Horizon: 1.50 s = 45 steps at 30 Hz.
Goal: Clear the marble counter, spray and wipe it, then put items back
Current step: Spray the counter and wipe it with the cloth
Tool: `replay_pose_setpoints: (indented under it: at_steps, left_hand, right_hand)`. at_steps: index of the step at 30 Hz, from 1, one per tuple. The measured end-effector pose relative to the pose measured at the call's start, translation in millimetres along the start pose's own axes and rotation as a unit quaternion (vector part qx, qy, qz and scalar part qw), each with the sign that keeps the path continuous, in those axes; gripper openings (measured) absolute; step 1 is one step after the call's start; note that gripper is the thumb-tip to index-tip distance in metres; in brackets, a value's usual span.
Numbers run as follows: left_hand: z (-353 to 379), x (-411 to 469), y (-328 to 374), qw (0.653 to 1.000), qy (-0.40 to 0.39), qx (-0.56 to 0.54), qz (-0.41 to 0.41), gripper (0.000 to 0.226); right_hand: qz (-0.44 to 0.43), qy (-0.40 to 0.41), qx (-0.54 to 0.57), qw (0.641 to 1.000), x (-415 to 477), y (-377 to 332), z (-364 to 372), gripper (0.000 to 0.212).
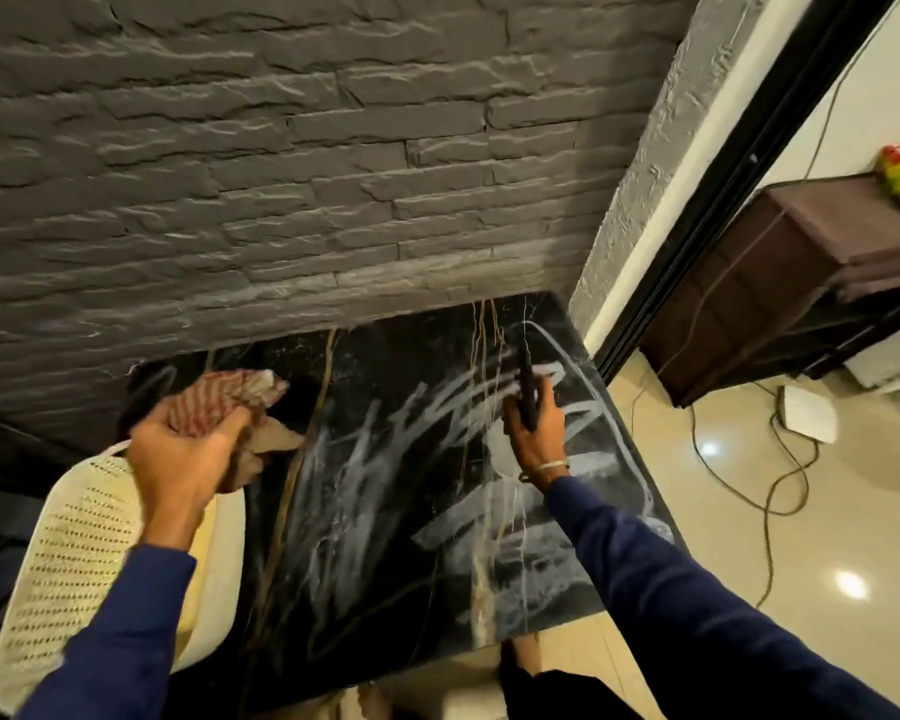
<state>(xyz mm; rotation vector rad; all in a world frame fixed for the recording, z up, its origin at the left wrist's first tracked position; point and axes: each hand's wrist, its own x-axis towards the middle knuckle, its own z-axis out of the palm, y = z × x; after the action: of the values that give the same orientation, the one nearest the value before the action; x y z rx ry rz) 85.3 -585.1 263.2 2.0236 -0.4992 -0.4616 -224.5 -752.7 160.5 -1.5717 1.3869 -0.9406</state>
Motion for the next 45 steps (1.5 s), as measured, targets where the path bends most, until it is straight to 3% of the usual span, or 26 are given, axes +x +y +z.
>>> replay_pose_setpoints:
  at_steps: [3,8,11,15,19,24,28,31,36,41,45]
  left_hand:
    - [52.5,-16.2,-12.0,0.992,-0.080,-0.081,-0.052,0.031]
    - [138.9,-46.0,-35.6,0.974,-0.182,-0.103,-0.087,0.022]
    - [173.5,-54.7,-42.6,0.981,-0.180,-0.059,-0.048,0.025]
    - [197.5,-64.6,-54.5,0.984,-0.170,0.024,-0.054,0.045]
    - [218.7,-71.6,-46.4,0.979,-0.179,0.010,-0.098,0.037]
    - [222.6,-75.2,-17.4,0.980,-0.163,-0.024,-0.114,0.035]
    - [221.8,-68.9,-14.6,0.978,-0.176,-0.031,-0.110,0.030]
    - [219.5,-57.7,-15.0,0.976,-0.189,-0.026,-0.102,0.037]
    - [222.8,-49.7,-5.0,0.970,-0.222,-0.043,-0.090,0.035]
    - [225.5,-33.4,-1.9,0.962,-0.262,-0.044,-0.065,0.046]
    - [226.8,-18.5,3.9,0.964,-0.261,-0.025,-0.042,0.054]
  right_hand:
    - [0.010,-0.012,-0.014,1.000,0.3,31.1,-11.0,0.039]
    - [0.010,-0.047,-0.014,0.999,7.1,60.2,-20.0,0.047]
    - [-0.011,-0.072,-0.021,0.997,14.5,69.8,-25.0,0.051]
    - [-0.037,-0.097,-0.014,0.994,14.3,82.7,-34.4,0.055]
    - [-0.034,-0.126,-0.018,0.991,14.7,88.6,-34.8,0.051]
    - [-0.113,-0.131,-0.048,0.984,26.9,67.1,-49.1,0.045]
    - [-0.177,-0.135,-0.050,0.974,23.6,52.2,-60.7,0.053]
    - [-0.145,-0.138,-0.077,0.977,12.6,43.7,-64.5,0.057]
    - [-0.114,-0.147,-0.133,0.974,-6.2,38.7,-64.4,0.035]
    - [-0.083,-0.102,-0.176,0.975,-11.4,34.2,-62.5,0.040]
    - [-0.033,-0.103,-0.136,0.985,-8.4,18.0,-59.6,0.058]
